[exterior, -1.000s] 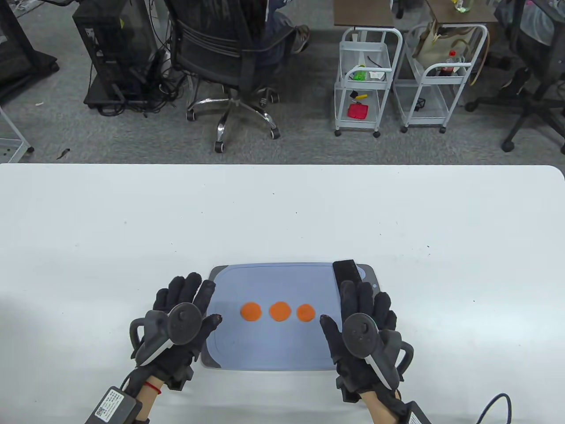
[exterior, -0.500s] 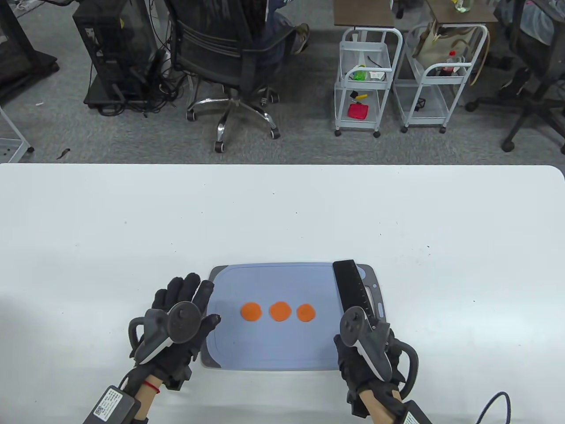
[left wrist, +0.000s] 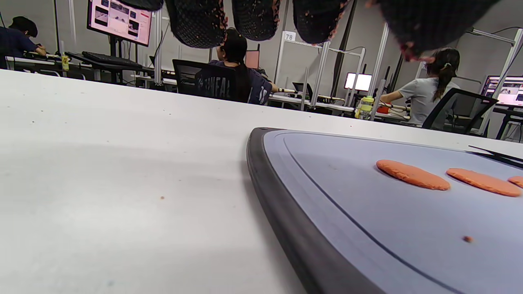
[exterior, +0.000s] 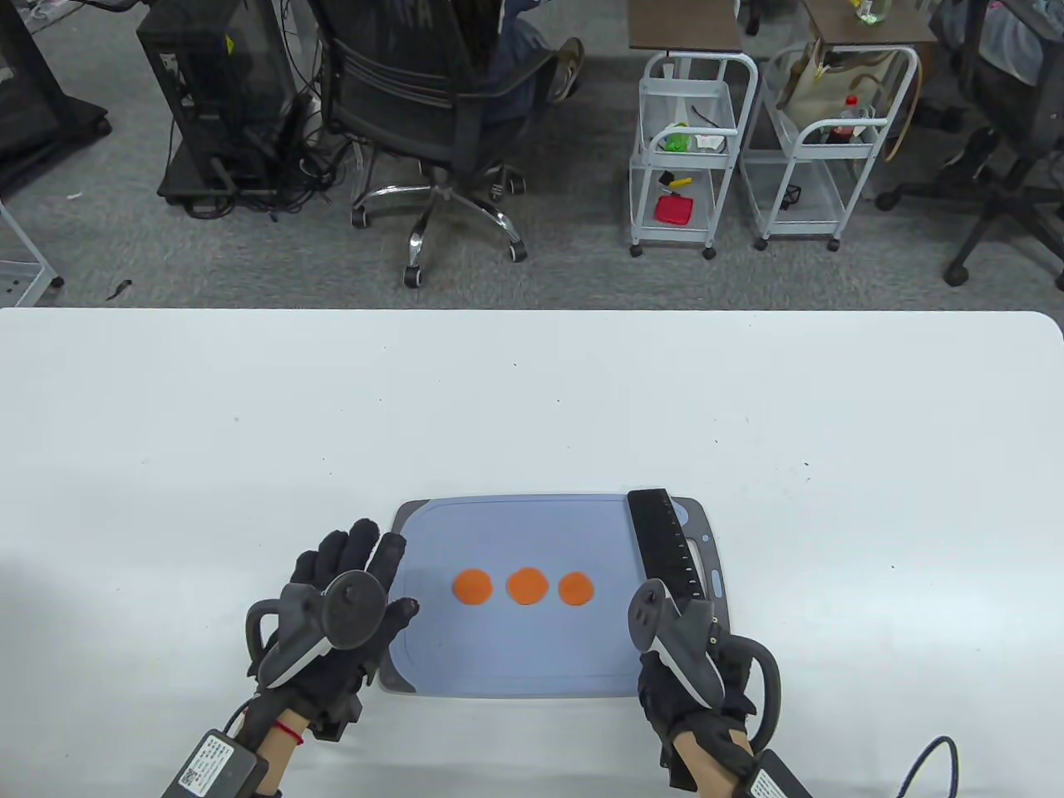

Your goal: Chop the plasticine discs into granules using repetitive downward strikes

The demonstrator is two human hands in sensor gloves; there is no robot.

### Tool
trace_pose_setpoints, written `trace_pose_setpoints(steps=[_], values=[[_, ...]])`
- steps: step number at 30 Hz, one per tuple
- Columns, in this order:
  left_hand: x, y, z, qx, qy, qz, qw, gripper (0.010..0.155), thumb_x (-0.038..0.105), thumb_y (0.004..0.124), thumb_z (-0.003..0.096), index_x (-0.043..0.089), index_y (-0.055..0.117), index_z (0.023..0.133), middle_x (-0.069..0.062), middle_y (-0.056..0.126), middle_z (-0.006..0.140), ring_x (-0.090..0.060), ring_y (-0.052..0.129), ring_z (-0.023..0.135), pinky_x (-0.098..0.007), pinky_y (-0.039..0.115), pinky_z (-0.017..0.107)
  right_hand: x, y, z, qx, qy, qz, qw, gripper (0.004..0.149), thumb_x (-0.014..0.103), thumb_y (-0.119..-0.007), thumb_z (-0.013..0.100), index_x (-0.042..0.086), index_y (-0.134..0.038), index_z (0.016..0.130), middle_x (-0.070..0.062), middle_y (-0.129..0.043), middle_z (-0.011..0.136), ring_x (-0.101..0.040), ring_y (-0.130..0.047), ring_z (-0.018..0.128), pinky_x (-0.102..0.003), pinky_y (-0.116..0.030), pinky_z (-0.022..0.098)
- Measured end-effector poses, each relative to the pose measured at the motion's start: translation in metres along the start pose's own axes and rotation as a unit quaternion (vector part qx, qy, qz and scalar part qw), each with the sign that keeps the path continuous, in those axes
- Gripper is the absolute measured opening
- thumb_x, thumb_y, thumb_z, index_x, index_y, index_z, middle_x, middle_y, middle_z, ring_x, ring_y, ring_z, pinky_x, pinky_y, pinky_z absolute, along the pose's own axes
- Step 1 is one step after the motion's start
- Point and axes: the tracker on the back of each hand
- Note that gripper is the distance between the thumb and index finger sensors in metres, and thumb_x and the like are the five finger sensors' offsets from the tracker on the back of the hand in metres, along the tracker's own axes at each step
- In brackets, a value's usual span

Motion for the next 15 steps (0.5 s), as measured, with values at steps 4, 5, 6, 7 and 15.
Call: trace_pose_setpoints(steps=[4,5,6,7,15], values=[[0.0,-0.003,-0.001,0.005,0.001,-0.006,1.0,0.078,0.063,0.062,0.0376,0.035,0.052,0.11,-0.009,0.047,0.125,-0.046,0.06,0.109,-0.066,0.047,0.075,-0.001,0.001,0.001,-0.01,-0.002,-0.003,1.0,0.066,0.04,-0.095,0.037,0.009,-0.086,0.094,-0.025,-0.091,0.081,-0.038,-0.108,0.05,-0.054,-0.084,0.04],[0.001,-0.003,-0.001,0.004,0.002,-0.007,1.0,0.077,0.063,0.062,0.0376,0.035,0.053,0.109,-0.01,0.048,0.125,-0.046,0.06,0.109,-0.066,0.047,0.075,-0.003,0.002,0.002,-0.001,-0.007,0.003,1.0,0.067,0.041,-0.094,0.038,0.009,-0.083,0.096,-0.025,-0.09,0.081,-0.038,-0.108,0.051,-0.055,-0.084,0.043],[0.001,-0.003,-0.001,0.004,0.003,-0.006,1.0,0.077,0.063,0.062,0.0377,0.035,0.053,0.109,-0.01,0.048,0.125,-0.046,0.061,0.109,-0.066,0.047,0.075,-0.004,0.002,0.002,0.002,-0.009,0.008,1.0,0.069,0.041,-0.093,0.038,0.008,-0.08,0.098,-0.025,-0.089,0.082,-0.038,-0.107,0.053,-0.056,-0.083,0.045],[0.001,-0.003,-0.001,0.004,0.004,-0.005,1.0,0.077,0.063,0.062,0.0375,0.035,0.054,0.109,-0.01,0.049,0.124,-0.046,0.061,0.108,-0.066,0.047,0.075,-0.006,0.002,0.003,0.007,-0.012,0.015,1.0,0.071,0.041,-0.092,0.039,0.008,-0.075,0.1,-0.026,-0.087,0.083,-0.038,-0.105,0.054,-0.057,-0.081,0.047],[0.003,-0.002,-0.001,-0.006,0.005,0.005,1.0,0.077,0.063,0.062,0.0376,0.034,0.056,0.109,-0.011,0.05,0.124,-0.046,0.063,0.108,-0.066,0.047,0.075,-0.033,0.007,0.011,0.015,-0.053,0.128,0.99,0.07,0.039,-0.072,0.045,0.012,-0.058,0.108,-0.022,-0.076,0.083,-0.036,-0.09,0.054,-0.064,-0.07,0.053]])
Point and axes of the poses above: the tracker on the back of each hand, its own x axis roughly to the thumb side, its own z axis roughly from the wrist to the fingertips, y = z × x
